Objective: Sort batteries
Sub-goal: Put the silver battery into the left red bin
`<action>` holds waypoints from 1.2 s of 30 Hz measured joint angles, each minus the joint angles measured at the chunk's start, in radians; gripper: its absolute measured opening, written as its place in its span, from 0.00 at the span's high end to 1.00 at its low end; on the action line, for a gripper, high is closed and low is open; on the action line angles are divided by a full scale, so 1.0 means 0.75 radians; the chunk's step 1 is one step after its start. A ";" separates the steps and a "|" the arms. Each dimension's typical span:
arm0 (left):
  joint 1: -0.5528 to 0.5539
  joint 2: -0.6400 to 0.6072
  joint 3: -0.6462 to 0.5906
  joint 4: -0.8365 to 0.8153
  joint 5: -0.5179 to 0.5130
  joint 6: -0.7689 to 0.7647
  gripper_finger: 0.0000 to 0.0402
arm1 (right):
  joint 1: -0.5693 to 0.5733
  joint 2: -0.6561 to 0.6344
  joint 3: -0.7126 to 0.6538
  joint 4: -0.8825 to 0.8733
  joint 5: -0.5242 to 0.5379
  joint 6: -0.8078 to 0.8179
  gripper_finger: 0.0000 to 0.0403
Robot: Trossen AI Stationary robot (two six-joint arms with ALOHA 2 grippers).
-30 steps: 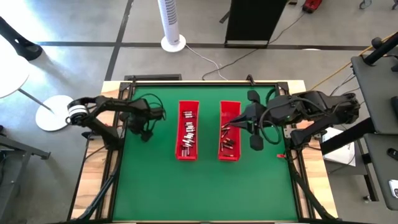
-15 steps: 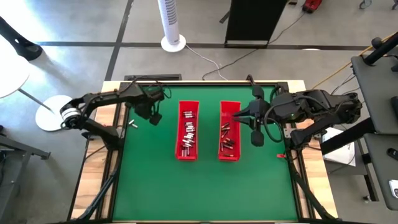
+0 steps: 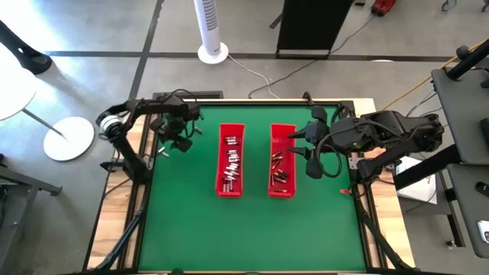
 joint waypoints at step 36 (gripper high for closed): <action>-0.031 0.300 -0.017 -0.015 0.030 0.184 0.97 | 0.000 0.000 0.000 -0.147 0.021 -0.005 0.70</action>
